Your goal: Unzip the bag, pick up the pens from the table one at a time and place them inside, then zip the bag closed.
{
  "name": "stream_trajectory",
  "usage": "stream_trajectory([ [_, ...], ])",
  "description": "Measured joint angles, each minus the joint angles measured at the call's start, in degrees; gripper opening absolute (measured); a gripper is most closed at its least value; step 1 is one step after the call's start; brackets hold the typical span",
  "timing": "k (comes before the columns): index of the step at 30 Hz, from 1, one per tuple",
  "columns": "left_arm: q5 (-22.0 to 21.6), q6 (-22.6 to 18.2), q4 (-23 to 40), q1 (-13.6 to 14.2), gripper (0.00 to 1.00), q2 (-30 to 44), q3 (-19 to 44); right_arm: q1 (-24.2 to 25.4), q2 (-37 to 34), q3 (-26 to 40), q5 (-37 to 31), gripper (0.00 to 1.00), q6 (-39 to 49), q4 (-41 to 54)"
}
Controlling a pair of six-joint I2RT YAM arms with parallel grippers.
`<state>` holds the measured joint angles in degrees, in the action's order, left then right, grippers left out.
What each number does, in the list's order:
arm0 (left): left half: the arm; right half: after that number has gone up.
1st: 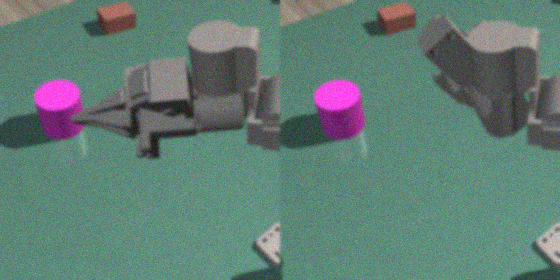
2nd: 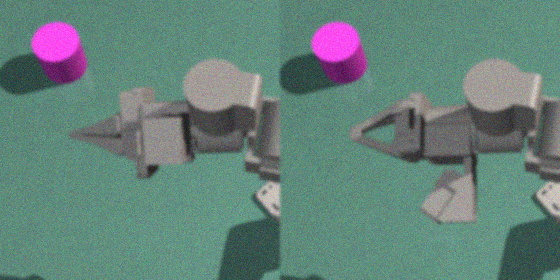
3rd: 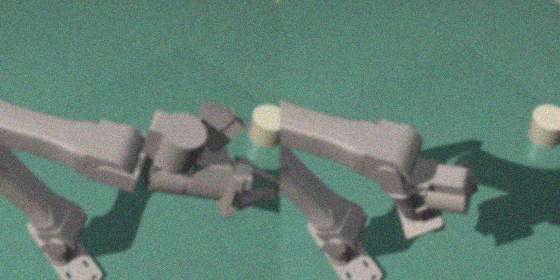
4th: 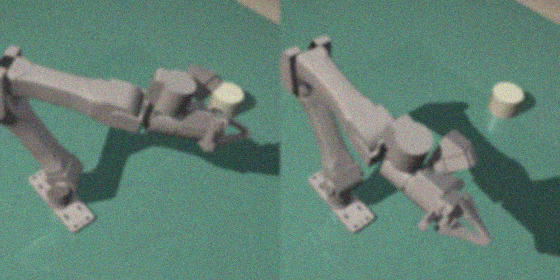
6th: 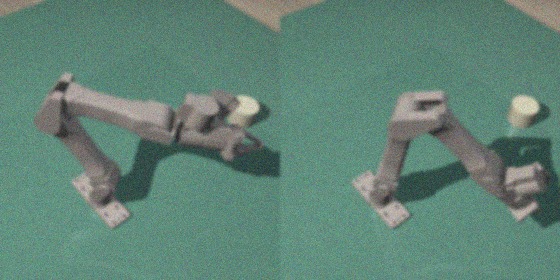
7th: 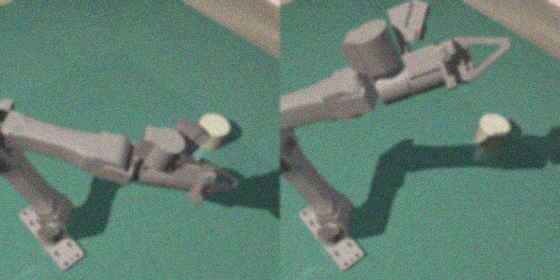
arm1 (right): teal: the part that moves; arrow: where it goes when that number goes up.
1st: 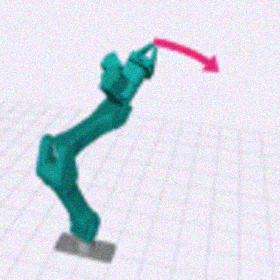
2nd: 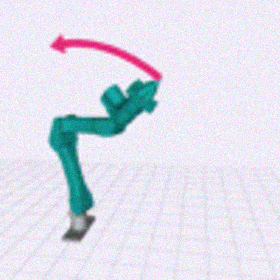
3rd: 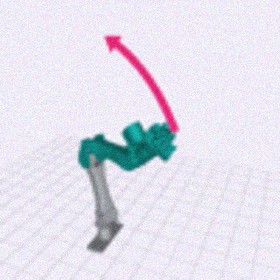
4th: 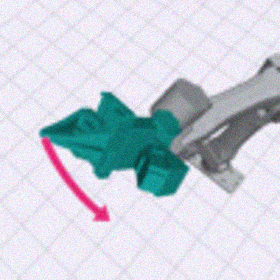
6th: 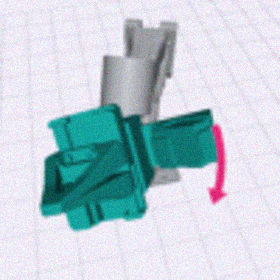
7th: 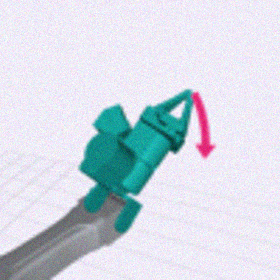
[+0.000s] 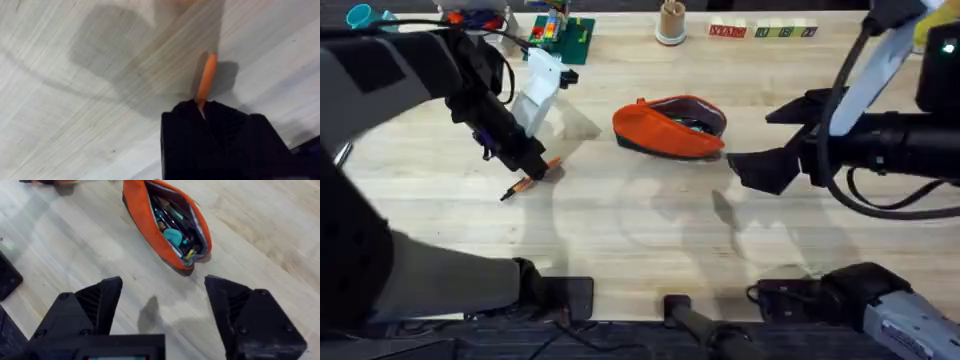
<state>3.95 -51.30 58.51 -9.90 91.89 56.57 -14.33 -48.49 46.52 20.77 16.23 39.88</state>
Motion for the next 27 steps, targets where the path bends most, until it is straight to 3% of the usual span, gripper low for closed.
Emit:
stream_trajectory([
  [15,1.0,0.8,4.9,7.2,0.041,-14.7,-0.2,0.0,0.0,0.0,0.0,0.998,0.0,0.0],
  [27,3.4,0.8,7.1,11.1,0.042,-18.6,0.0,0.0,0.0,0.0,0.0,0.998,0.0,0.0],
])
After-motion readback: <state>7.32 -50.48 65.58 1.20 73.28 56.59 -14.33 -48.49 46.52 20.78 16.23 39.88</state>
